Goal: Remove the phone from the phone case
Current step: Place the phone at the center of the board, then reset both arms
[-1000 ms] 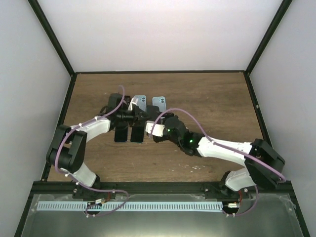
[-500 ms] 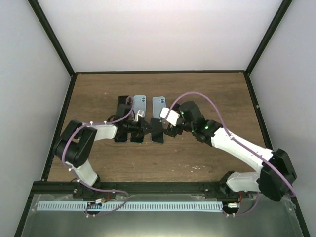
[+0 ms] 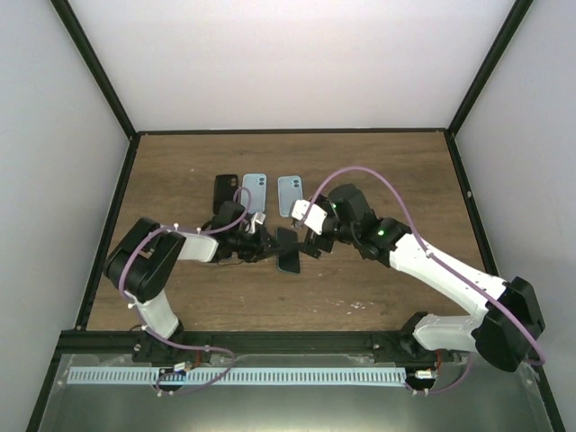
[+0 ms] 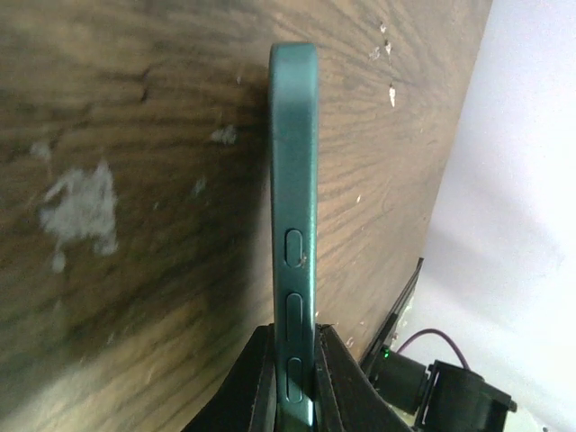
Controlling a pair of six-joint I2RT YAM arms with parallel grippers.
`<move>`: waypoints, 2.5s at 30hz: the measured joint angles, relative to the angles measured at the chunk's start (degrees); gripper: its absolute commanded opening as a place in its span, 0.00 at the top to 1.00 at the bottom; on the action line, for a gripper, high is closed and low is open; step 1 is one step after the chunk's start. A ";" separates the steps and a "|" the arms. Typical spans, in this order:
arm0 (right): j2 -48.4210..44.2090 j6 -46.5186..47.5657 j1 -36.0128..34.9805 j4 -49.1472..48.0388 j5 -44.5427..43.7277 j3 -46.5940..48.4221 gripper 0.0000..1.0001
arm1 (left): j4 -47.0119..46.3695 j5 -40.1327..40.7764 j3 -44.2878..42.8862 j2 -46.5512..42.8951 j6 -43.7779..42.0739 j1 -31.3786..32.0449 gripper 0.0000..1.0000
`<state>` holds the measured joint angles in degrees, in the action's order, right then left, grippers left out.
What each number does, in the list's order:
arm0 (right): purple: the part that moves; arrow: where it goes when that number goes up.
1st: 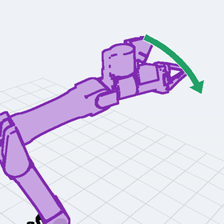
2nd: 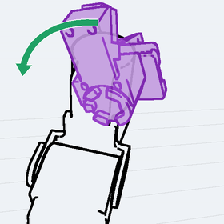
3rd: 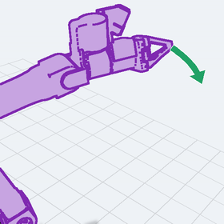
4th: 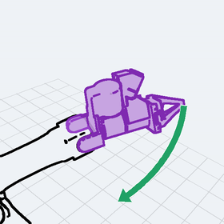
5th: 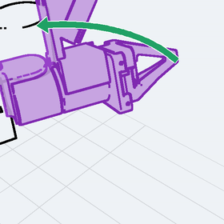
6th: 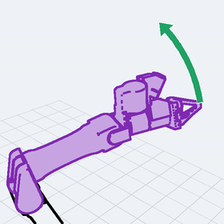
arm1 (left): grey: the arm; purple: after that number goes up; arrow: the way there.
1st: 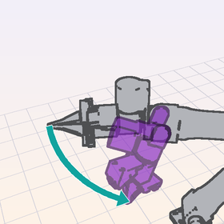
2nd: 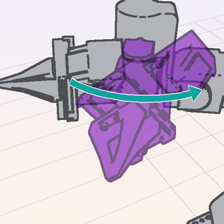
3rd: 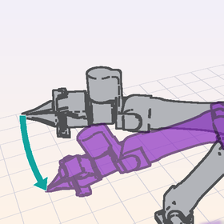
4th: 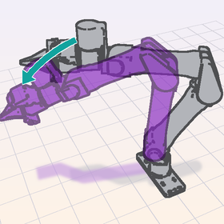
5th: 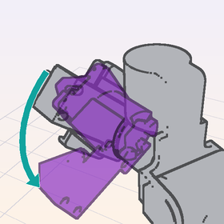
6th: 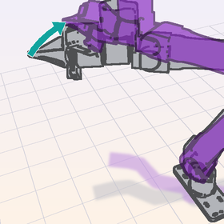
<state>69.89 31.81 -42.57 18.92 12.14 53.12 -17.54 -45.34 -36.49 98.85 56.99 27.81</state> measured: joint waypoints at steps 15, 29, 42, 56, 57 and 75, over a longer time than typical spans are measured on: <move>0.63 -1.29 0.59 0.02 0.28 0.94 0.00 | 1.75 -0.59 -12.57 11.54 -1.22 0.87 0.78; 2.05 -5.46 7.23 -0.17 4.96 4.59 0.00 | 10.84 4.59 -8.96 2.45 -4.98 0.26 0.12; 3.89 -17.44 24.57 -6.69 14.27 6.51 0.00 | 24.90 7.34 -14.91 -13.29 -19.91 -10.51 0.00; 4.39 -31.06 41.66 -22.86 20.24 -4.61 0.00 | 29.64 13.16 -18.08 -25.22 -39.85 -36.59 0.00; 4.28 -31.26 42.25 -24.39 20.09 -6.51 0.00 | 27.74 14.78 -15.96 -26.62 -41.27 -38.07 0.00; 12.44 -30.36 46.62 -67.93 7.76 -34.80 0.00 | -24.20 28.65 17.46 -20.87 -50.25 -38.18 0.00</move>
<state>82.32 1.45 4.05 -49.01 19.90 18.33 -41.74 -16.69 -19.03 77.97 6.74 -10.37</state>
